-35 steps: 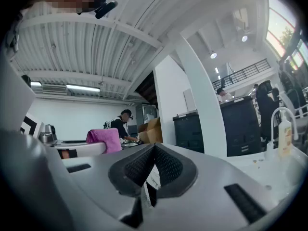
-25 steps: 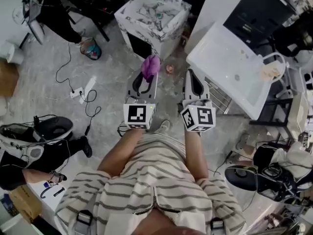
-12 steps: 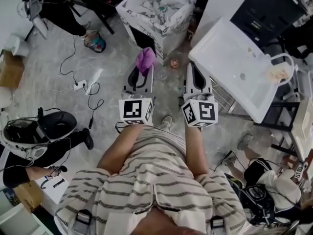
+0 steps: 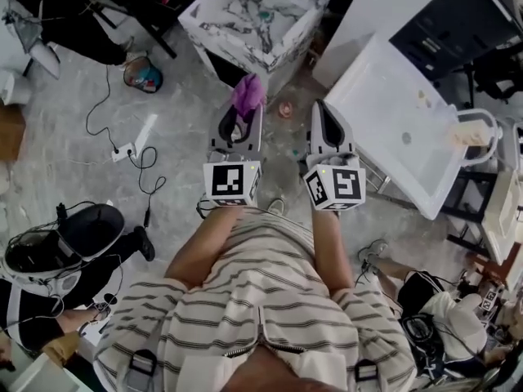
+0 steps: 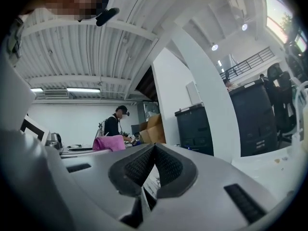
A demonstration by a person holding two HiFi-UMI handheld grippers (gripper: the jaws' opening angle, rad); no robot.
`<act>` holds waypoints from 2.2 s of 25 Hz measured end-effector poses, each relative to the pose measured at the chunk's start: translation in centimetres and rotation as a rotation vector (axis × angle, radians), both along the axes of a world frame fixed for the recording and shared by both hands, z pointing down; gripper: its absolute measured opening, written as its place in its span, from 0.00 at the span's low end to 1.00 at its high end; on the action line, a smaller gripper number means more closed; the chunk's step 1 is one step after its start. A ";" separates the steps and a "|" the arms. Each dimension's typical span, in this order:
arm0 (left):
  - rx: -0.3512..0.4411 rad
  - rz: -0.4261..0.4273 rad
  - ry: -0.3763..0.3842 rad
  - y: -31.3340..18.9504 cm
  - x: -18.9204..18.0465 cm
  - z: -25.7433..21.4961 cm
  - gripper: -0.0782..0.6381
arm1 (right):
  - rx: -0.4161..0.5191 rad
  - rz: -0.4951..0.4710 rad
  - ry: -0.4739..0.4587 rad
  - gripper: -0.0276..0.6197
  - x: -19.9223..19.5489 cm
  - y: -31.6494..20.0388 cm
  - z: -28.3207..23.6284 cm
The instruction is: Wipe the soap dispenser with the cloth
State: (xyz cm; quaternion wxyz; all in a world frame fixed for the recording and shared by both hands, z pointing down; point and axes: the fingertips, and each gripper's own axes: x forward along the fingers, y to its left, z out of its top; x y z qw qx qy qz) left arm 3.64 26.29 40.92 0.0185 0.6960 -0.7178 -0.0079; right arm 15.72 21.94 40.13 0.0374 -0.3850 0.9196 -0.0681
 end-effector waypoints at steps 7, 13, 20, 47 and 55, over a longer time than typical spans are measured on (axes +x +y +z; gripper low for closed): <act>0.023 0.071 0.011 -11.5 -6.0 -1.5 0.27 | 0.008 0.048 0.000 0.05 -7.0 -10.7 -0.7; 0.008 0.182 0.008 -20.6 -9.9 -3.1 0.27 | -0.033 0.103 0.000 0.05 -11.8 -18.5 -1.7; -0.004 0.297 -0.005 -28.5 -12.8 -3.8 0.27 | -0.034 0.245 0.004 0.05 -13.8 -25.9 -3.0; -0.129 0.385 0.002 -41.3 -12.2 3.6 0.27 | -0.160 0.263 0.066 0.06 -14.7 -38.1 4.4; -0.149 0.366 0.022 -44.3 -11.4 5.5 0.27 | -0.204 0.254 0.090 0.05 -14.5 -41.6 7.8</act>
